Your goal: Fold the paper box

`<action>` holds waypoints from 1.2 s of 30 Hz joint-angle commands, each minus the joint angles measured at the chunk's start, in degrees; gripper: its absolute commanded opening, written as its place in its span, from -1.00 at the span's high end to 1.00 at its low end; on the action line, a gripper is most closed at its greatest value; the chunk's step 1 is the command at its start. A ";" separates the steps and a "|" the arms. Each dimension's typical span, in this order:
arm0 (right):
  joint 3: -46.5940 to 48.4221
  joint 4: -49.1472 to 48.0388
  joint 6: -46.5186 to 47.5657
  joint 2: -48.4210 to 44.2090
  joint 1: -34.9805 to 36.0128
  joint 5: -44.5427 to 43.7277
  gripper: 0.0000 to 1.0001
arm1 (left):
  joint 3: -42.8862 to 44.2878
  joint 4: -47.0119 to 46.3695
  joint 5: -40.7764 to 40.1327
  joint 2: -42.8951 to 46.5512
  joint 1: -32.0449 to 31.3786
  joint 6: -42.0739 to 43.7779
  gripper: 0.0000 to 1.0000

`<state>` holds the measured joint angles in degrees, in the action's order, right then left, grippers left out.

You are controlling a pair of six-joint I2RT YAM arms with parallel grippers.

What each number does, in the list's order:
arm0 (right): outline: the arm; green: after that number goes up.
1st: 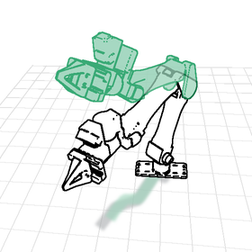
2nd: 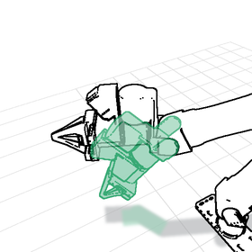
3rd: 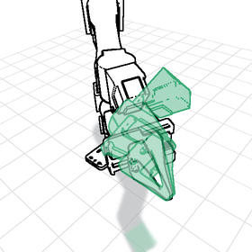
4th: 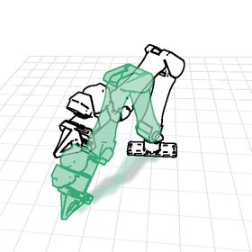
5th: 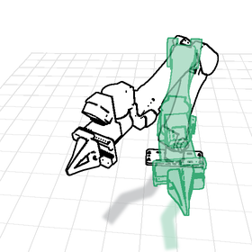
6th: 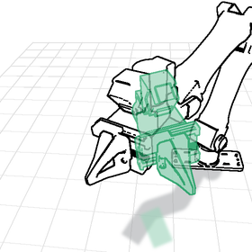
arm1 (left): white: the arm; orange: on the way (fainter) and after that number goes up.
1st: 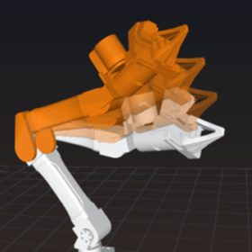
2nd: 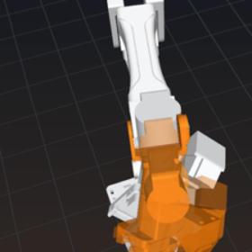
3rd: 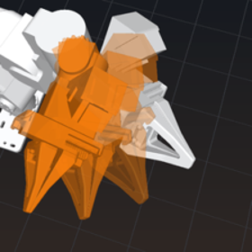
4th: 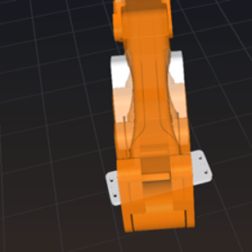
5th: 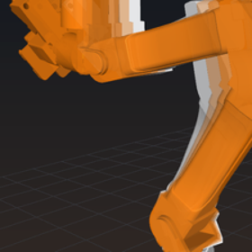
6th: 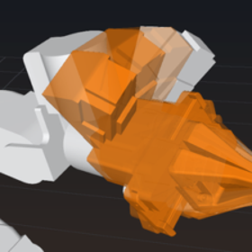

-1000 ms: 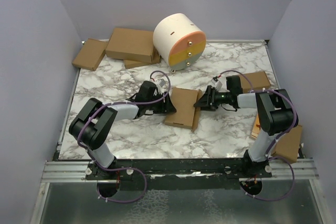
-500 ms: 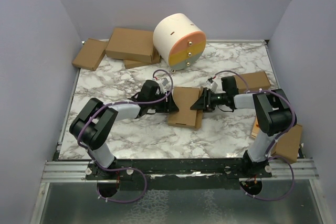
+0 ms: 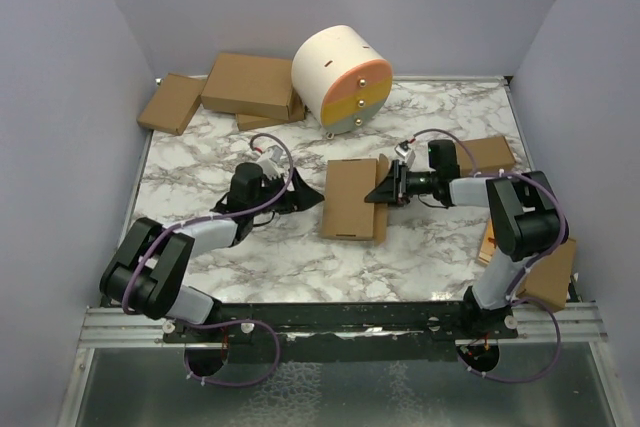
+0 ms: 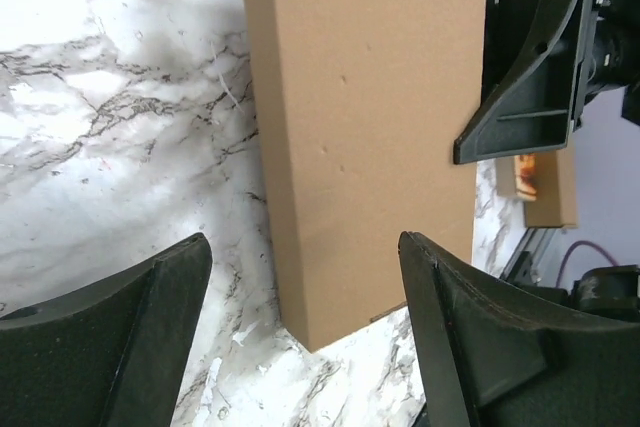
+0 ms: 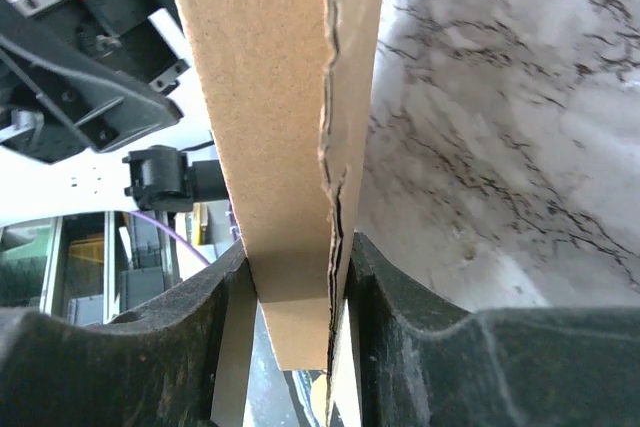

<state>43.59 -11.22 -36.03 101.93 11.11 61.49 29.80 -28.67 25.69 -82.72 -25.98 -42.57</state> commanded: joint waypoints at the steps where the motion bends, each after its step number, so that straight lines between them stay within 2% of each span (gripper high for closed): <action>1: -0.73 -8.00 -5.23 -4.51 -0.61 7.49 0.34 | -3.15 -13.12 8.35 1.48 2.28 -4.67 -0.58; 8: -1.82 -12.58 -9.85 -7.66 -0.91 9.54 0.39 | -4.54 -22.50 11.74 -2.37 2.34 -9.00 -0.59; 14: -3.00 -18.89 -15.30 -7.87 -0.96 12.47 0.40 | -6.19 -43.59 15.48 -8.89 2.25 -19.72 -0.60; 21: -4.37 -26.20 -20.62 -8.24 -0.92 14.74 0.40 | -4.22 -55.40 17.48 -13.53 1.76 -26.33 -0.55; 29: -5.01 -29.75 -22.99 -8.42 -0.92 15.66 0.40 | -0.95 -67.45 19.06 -21.24 0.66 -35.61 0.01; 34: -4.87 -29.55 -21.63 -8.32 -0.92 16.00 0.34 | -0.67 -69.20 19.84 -22.49 0.66 -37.18 0.56; 36: -4.00 -27.30 -18.73 -8.28 -0.92 16.48 0.26 | -0.67 -68.88 20.40 -22.27 0.87 -36.94 0.70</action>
<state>38.57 -38.20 -57.34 94.91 10.17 75.44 28.47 -87.57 43.38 -104.49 -24.88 -78.70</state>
